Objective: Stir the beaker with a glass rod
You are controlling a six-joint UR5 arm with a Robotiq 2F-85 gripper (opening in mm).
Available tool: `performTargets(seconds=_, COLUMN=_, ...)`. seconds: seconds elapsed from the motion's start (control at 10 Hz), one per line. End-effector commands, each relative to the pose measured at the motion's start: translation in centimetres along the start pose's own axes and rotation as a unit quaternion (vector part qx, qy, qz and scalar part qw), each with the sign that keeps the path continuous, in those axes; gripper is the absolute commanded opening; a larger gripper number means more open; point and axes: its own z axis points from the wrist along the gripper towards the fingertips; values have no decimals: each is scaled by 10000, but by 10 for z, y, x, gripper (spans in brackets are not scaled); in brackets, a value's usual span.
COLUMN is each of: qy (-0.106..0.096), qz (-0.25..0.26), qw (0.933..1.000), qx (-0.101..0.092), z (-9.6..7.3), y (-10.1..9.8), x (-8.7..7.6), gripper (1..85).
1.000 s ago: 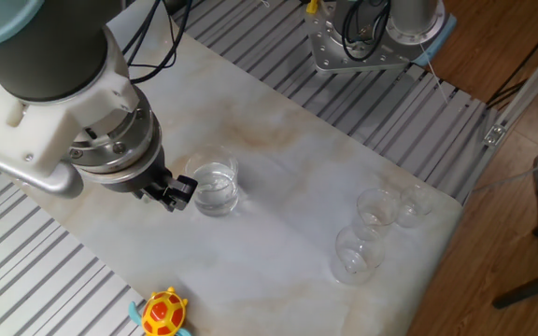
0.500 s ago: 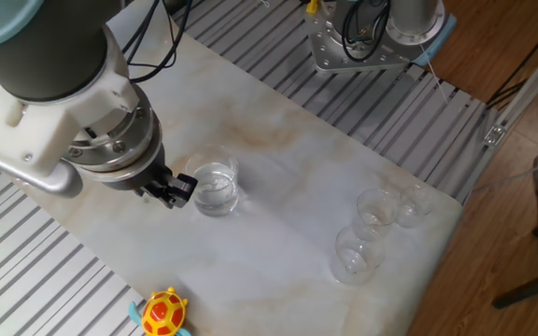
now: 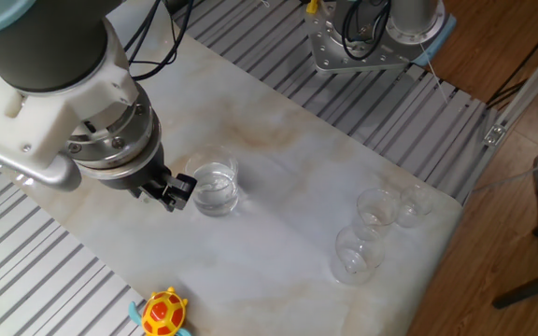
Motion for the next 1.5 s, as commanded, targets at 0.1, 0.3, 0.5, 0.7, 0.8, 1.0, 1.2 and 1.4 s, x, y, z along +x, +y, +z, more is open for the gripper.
performTargets(seconds=0.1, qy=-71, qz=12, qw=10000, qx=43, z=-1, y=-3, x=-3, gripper=477)
performTargets(seconds=0.3, qy=29, qz=83, qw=10000, qx=32, z=-2, y=2, x=-6, gripper=477)
performTargets(seconds=0.5, qy=62, qz=97, qw=9999, qx=8, z=-1, y=4, x=-7, gripper=463)
performTargets(seconds=0.7, qy=82, qz=112, qw=9999, qx=-5, z=3, y=5, x=-7, gripper=450)
performTargets(seconds=0.8, qy=86, qz=114, qw=9999, qx=10, z=2, y=4, x=-6, gripper=447)
performTargets(seconds=1.0, qy=77, qz=121, qw=9999, qx=4, z=4, y=5, x=-7, gripper=447)
performTargets(seconds=1.2, qy=97, qz=151, qw=9998, qx=-9, z=6, y=7, x=-8, gripper=437)
performTargets(seconds=1.4, qy=145, qz=226, qw=9996, qx=-35, z=7, y=10, x=-5, gripper=417)
